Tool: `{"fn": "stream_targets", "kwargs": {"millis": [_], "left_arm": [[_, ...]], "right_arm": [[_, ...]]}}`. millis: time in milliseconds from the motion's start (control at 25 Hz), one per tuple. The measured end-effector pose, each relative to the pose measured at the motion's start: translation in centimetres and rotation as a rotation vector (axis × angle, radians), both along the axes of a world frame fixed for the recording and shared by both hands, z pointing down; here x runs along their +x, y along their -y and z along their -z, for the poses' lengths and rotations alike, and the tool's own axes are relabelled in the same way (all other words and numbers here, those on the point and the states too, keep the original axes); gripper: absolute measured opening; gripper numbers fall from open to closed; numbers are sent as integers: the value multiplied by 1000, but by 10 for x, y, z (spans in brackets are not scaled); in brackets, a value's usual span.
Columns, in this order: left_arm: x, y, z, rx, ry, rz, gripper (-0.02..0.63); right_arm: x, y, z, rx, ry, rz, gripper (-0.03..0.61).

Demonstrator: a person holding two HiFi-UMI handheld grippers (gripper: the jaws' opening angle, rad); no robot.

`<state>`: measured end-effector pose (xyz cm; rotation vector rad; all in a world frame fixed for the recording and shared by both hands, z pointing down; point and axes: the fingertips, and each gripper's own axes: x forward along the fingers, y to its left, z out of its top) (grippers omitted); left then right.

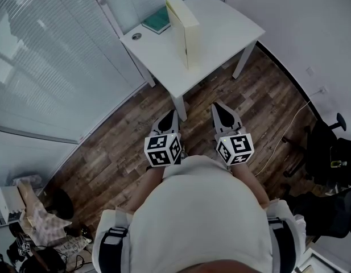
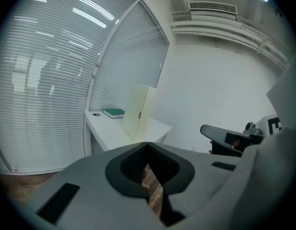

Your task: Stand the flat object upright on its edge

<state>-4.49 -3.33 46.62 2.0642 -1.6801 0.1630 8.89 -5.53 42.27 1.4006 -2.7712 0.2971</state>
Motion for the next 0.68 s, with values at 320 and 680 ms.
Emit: {"fn": "stream_targets", "kwargs": {"millis": [320,680], "left_arm": [[-5,6,-4,-13,-1,-3,20],[-14,17,-5,-16,-5,5,20]], "right_arm": [[-4,5,-5,-17,4,7,18],[-14,14,-9,-27,3,40,18]]}}
